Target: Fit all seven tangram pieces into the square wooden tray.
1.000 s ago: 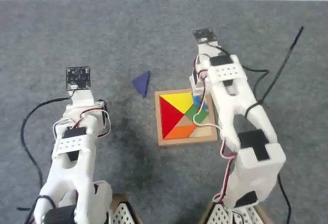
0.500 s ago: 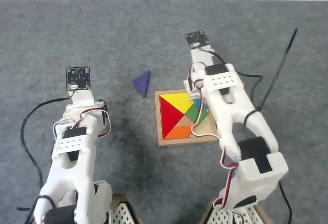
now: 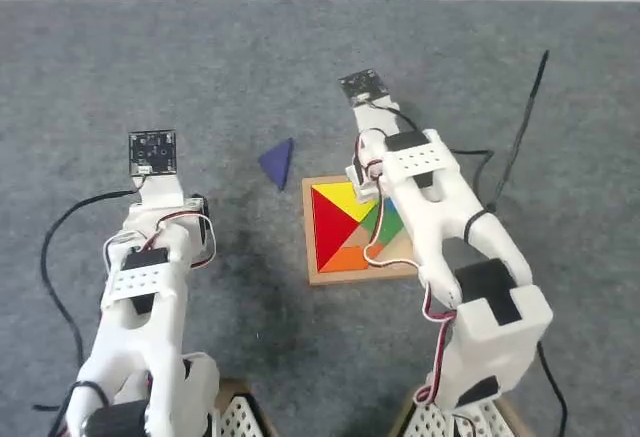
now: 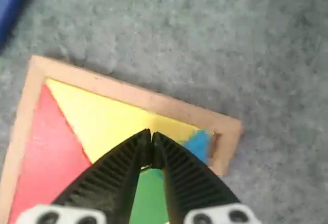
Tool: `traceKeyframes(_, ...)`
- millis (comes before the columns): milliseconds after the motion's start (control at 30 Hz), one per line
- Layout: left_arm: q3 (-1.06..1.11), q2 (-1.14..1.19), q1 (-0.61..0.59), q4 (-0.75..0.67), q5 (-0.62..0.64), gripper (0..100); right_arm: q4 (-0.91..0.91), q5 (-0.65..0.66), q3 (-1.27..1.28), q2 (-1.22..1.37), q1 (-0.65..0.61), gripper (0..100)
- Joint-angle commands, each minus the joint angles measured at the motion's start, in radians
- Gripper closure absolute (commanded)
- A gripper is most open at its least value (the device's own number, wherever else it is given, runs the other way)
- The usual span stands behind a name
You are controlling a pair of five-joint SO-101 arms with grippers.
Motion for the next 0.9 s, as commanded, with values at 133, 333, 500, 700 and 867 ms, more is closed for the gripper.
traceKeyframes(133,-0.012,0.002,0.005,-0.021,-0.012,88,-0.021,0.037,-0.017,-0.018,0.025,99.1)
traceKeyframes(333,-0.012,0.002,0.005,-0.021,-0.012,88,0.008,0.005,0.011,-0.202,0.013,99.1)
traceKeyframes(500,-0.012,0.002,0.002,-0.018,-0.012,88,0.013,0.011,0.199,-0.400,0.019,99.0)
traceKeyframes(700,-0.056,0.002,0.000,0.104,-0.149,88,-0.008,0.038,0.473,-0.616,0.127,99.0)
traceKeyframes(867,-0.154,0.003,0.012,0.290,-0.155,88,-0.050,0.129,0.704,-0.820,0.255,99.1)
